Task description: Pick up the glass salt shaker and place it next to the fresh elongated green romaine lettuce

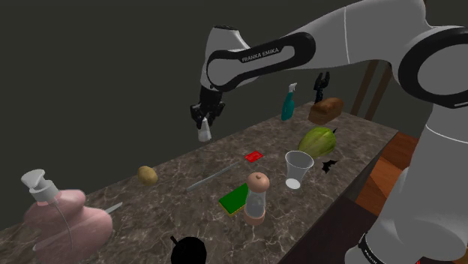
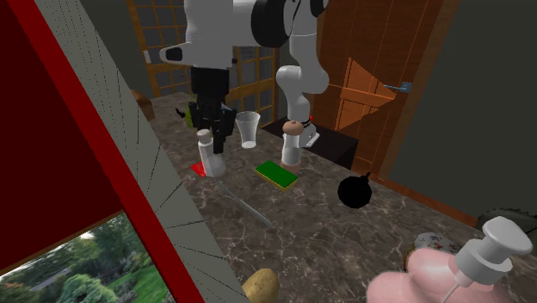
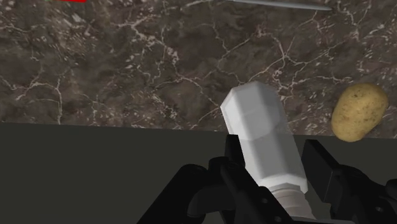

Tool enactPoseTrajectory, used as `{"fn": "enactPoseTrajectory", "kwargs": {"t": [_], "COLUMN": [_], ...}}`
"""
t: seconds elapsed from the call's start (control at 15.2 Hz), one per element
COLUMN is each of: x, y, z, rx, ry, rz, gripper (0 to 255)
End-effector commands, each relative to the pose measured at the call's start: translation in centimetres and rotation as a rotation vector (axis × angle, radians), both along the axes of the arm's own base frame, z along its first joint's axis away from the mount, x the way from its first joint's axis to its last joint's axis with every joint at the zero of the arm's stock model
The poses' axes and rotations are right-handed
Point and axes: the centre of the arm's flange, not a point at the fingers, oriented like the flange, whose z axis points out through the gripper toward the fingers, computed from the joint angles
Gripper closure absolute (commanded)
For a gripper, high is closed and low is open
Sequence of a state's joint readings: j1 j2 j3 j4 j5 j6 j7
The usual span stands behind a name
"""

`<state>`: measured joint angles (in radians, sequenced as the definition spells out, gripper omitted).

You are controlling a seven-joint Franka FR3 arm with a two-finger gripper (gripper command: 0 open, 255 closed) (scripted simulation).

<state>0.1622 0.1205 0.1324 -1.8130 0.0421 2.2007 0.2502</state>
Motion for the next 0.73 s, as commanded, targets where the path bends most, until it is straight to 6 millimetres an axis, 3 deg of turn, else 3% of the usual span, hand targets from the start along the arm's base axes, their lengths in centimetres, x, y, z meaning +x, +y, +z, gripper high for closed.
{"fn": "enactPoseTrajectory", "kwargs": {"t": [0.0, 0.53, 0.66], "x": [-0.1, -0.1, -1.9], "y": [0.1, 0.1, -1.9], "z": [1.0, 5.1, 5.1], "rx": [0.000, 0.000, 0.000], "ry": [0.000, 0.000, 0.000], "rz": [0.000, 0.000, 0.000], "gripper": [255, 255, 255]}}
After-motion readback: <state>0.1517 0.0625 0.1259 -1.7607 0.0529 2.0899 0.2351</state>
